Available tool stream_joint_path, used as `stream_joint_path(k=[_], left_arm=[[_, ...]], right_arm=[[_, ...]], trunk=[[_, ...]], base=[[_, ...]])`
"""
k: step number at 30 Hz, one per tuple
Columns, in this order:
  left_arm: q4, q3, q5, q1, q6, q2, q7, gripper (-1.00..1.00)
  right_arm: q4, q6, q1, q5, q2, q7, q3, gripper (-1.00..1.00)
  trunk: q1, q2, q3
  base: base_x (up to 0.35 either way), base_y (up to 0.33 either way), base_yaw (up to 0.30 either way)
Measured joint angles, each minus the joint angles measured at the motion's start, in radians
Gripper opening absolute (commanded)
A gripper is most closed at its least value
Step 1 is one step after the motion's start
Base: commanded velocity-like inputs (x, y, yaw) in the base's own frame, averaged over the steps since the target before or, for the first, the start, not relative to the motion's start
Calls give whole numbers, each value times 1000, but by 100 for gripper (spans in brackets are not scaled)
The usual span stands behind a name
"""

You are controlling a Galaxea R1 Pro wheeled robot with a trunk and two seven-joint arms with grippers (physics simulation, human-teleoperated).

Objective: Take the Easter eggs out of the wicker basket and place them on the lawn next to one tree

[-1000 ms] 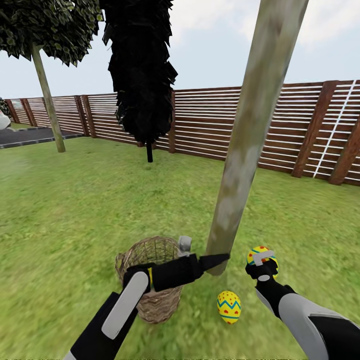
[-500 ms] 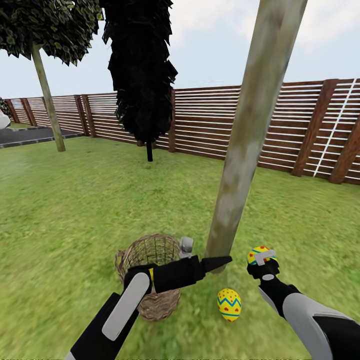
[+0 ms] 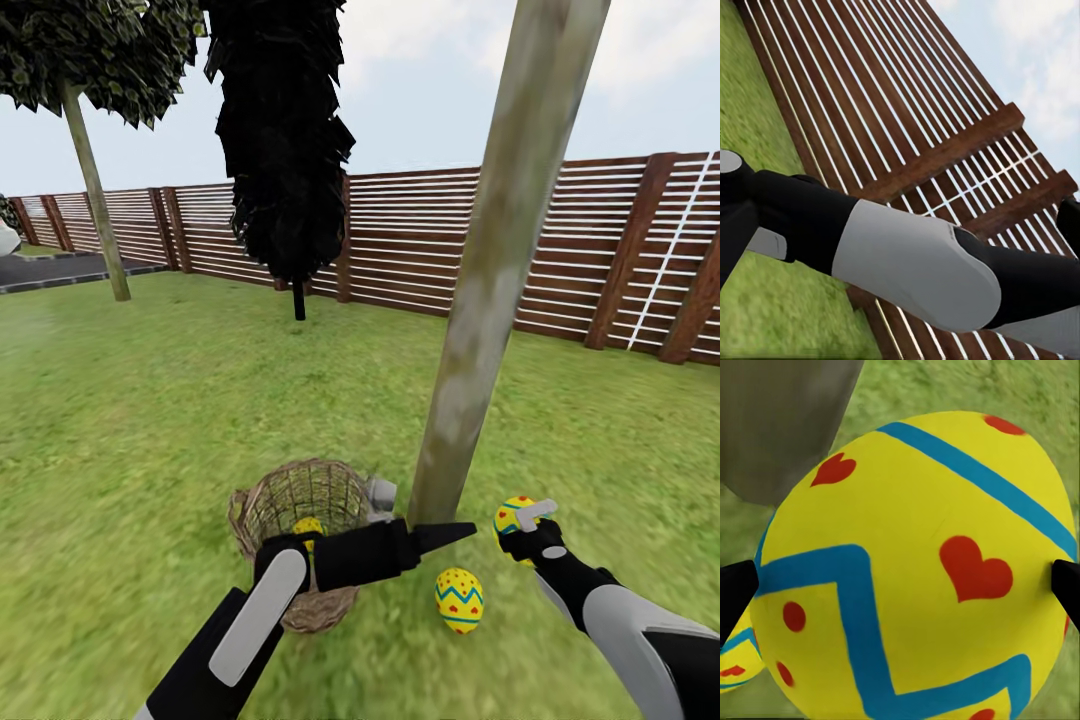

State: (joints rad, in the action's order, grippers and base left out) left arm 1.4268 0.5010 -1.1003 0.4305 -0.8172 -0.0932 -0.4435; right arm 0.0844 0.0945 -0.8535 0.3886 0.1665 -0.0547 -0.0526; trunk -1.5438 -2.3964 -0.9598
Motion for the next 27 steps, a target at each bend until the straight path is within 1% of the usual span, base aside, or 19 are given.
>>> stream_joint_path(k=[5,9,15,27], left_arm=[[0,1,0,0,0,0,0,100],[0,1,0,0,0,0,0,100],[0,1,0,0,0,0,0,100],[0,1,0,0,0,0,0,100]], right_arm=[[0,0,0,0,8,-1,0,-100],[0,0,0,0,8,-18,-1,-100],[0,0,0,0,8,-19,-2,-100],[-1,1,0,0,6,-19,-1,-100]], trunk=[[-19,-35,-16],[-35,-63,-28],[-57,-103,-47],[-62,-106,-94]], base=[[0,0,0],[0,0,0],[0,0,0],[0,0,0]])
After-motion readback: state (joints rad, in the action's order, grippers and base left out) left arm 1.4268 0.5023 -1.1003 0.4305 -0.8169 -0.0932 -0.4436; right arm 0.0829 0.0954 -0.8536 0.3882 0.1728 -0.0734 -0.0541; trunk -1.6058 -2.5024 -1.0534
